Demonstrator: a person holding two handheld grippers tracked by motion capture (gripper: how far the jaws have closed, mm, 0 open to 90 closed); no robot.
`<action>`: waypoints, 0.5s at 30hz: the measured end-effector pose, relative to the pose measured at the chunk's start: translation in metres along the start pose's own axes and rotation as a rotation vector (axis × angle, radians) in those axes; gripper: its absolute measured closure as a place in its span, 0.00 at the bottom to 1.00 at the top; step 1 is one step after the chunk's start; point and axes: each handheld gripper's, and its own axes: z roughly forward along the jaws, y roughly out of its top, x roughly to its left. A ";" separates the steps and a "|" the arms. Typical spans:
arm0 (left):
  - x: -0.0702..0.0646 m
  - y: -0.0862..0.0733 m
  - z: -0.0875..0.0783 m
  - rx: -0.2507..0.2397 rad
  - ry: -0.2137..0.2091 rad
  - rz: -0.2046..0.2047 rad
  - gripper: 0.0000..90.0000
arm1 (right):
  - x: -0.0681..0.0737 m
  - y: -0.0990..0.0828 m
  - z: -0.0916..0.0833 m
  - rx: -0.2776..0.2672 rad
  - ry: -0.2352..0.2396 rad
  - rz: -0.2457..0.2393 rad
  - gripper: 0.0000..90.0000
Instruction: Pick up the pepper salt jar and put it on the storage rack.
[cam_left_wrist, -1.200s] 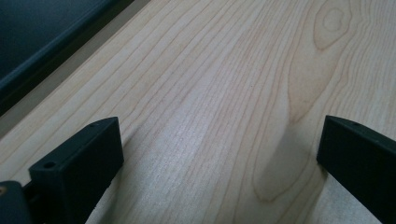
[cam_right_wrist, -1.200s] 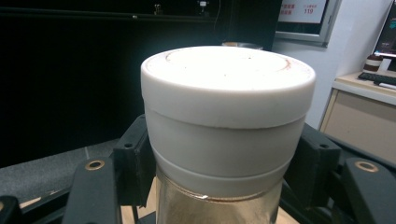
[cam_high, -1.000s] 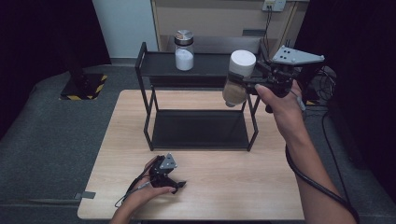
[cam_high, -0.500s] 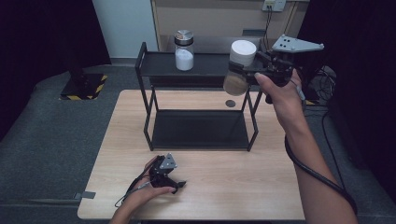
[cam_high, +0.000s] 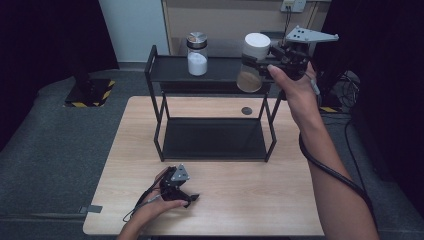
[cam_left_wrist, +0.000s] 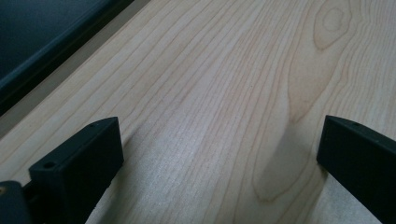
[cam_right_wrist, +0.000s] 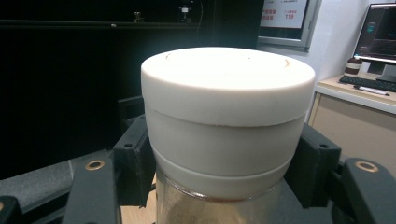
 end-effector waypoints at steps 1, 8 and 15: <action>0.000 0.000 0.000 0.000 0.000 0.000 0.00 | -0.001 0.001 0.002 0.002 -0.001 0.002 0.40; 0.000 0.000 0.000 0.000 0.001 0.000 0.00 | -0.010 0.005 0.014 0.001 -0.011 0.013 0.40; 0.000 0.001 0.001 0.000 -0.012 0.009 0.00 | -0.018 0.004 0.025 0.000 -0.014 0.022 0.40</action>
